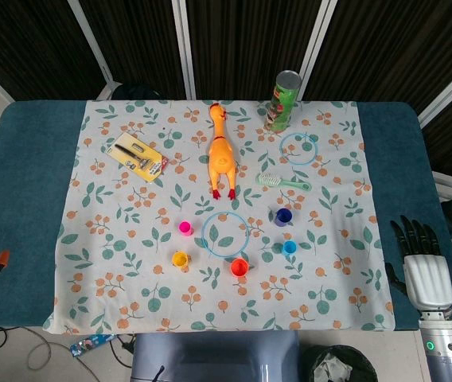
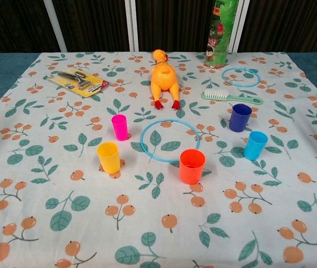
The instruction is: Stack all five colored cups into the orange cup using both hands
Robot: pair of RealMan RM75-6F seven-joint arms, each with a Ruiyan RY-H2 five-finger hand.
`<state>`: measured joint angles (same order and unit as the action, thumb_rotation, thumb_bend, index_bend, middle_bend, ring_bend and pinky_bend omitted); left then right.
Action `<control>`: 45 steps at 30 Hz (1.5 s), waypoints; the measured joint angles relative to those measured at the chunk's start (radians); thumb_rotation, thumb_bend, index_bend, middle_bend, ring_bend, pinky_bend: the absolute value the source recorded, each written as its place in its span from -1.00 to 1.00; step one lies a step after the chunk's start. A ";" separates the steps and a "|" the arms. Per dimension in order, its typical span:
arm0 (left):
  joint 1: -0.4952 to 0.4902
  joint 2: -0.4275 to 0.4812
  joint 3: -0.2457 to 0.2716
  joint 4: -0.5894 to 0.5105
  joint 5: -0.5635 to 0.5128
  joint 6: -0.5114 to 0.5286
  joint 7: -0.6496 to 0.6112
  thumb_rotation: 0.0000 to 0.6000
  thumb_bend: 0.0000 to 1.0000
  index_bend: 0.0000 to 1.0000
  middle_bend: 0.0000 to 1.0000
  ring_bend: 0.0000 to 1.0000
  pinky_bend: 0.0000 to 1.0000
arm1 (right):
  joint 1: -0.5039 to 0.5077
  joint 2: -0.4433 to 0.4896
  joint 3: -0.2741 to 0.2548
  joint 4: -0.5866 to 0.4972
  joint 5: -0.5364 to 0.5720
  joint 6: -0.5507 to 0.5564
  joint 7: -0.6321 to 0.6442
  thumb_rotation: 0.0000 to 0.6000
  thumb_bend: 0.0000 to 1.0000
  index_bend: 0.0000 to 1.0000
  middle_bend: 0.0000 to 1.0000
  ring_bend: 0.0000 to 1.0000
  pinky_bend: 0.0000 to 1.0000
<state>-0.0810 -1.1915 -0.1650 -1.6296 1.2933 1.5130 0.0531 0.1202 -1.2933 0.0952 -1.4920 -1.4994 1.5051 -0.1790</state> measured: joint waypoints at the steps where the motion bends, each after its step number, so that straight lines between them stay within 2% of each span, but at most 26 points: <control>1: 0.000 0.000 0.000 0.000 0.000 0.000 0.000 1.00 -0.54 -0.93 -1.00 -1.00 -1.00 | 0.000 0.000 0.000 0.000 0.000 0.000 0.000 1.00 -0.08 -0.96 -1.00 -1.00 -0.83; 29: -0.004 -0.003 0.003 -0.005 0.004 -0.006 0.013 1.00 -0.54 -0.94 -1.00 -1.00 -1.00 | 0.010 0.034 -0.005 -0.033 0.015 -0.053 0.114 1.00 -0.14 -0.97 -1.00 -1.00 -0.83; 33: -0.007 -0.004 0.007 -0.006 0.002 -0.014 0.021 1.00 -0.54 -0.93 -1.00 -1.00 -1.00 | 0.047 0.056 0.006 -0.048 0.020 -0.121 0.157 1.00 -0.14 -0.96 -1.00 -1.00 -0.83; 38: -0.005 -0.005 0.001 -0.006 -0.004 -0.008 0.016 1.00 -0.54 -0.93 -1.00 -1.00 -1.00 | 0.136 0.091 0.049 -0.074 0.052 -0.249 0.164 1.00 -0.14 -0.92 -0.99 -1.00 -0.83; 45: -0.004 -0.002 -0.004 -0.006 -0.013 -0.012 0.007 1.00 -0.54 -0.93 -1.00 -1.00 -1.00 | 0.296 0.116 0.128 -0.124 0.191 -0.490 0.147 1.00 -0.14 -0.78 -0.99 -1.00 -0.83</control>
<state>-0.0849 -1.1931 -0.1686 -1.6356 1.2800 1.5012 0.0596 0.4164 -1.1777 0.2228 -1.6164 -1.3086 1.0149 -0.0320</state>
